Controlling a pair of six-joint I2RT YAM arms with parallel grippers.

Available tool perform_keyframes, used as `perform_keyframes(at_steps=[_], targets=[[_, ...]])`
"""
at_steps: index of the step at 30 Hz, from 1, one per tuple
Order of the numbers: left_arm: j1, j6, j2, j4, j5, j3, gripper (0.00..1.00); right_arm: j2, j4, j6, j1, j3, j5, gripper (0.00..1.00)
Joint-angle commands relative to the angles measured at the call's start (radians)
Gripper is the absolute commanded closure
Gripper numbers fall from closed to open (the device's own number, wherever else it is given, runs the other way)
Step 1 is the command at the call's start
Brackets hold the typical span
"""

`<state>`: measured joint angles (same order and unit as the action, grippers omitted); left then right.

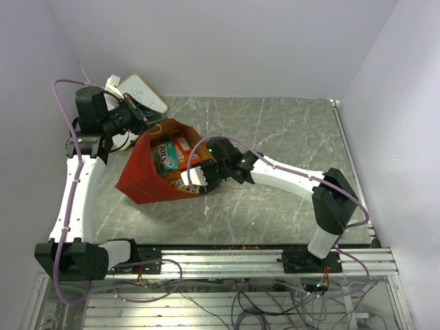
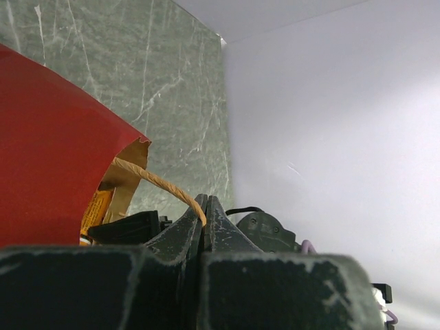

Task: Take the snacks out of the paper bag
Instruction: Take out the snack from the paper bag.

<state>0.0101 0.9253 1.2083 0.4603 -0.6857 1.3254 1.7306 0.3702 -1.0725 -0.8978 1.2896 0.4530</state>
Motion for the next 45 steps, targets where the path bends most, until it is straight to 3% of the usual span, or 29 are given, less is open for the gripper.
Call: perform_keyframes(at_steps=[1, 11, 17, 21, 29, 45], targets=[[0.004, 0.007, -0.025, -0.025, -0.041, 0.007, 0.93, 0.036, -0.063, -0.042, -0.002, 0.000, -0.010, 0.48], [0.004, 0.012, -0.026, -0.005, -0.040, 0.003, 0.93, 0.094, -0.190, -0.021, -0.010, 0.000, -0.081, 0.56], [0.003, 0.015, -0.037, -0.001, -0.029, 0.003, 0.93, 0.046, -0.214, 0.030, -0.011, -0.009, -0.072, 0.87], [0.004, 0.001, -0.038, 0.018, -0.001, 0.011, 0.93, -0.001, -0.232, 0.082, -0.010, -0.031, -0.059, 1.00], [0.004, -0.052, -0.009, 0.076, 0.020, 0.091, 0.93, -0.090, -0.253, 0.231, 0.005, -0.016, -0.048, 1.00], [0.010, -0.095, 0.020, 0.189, 0.080, 0.158, 0.93, -0.209, 0.012, 0.421, 0.011, 0.243, -0.045, 1.00]])
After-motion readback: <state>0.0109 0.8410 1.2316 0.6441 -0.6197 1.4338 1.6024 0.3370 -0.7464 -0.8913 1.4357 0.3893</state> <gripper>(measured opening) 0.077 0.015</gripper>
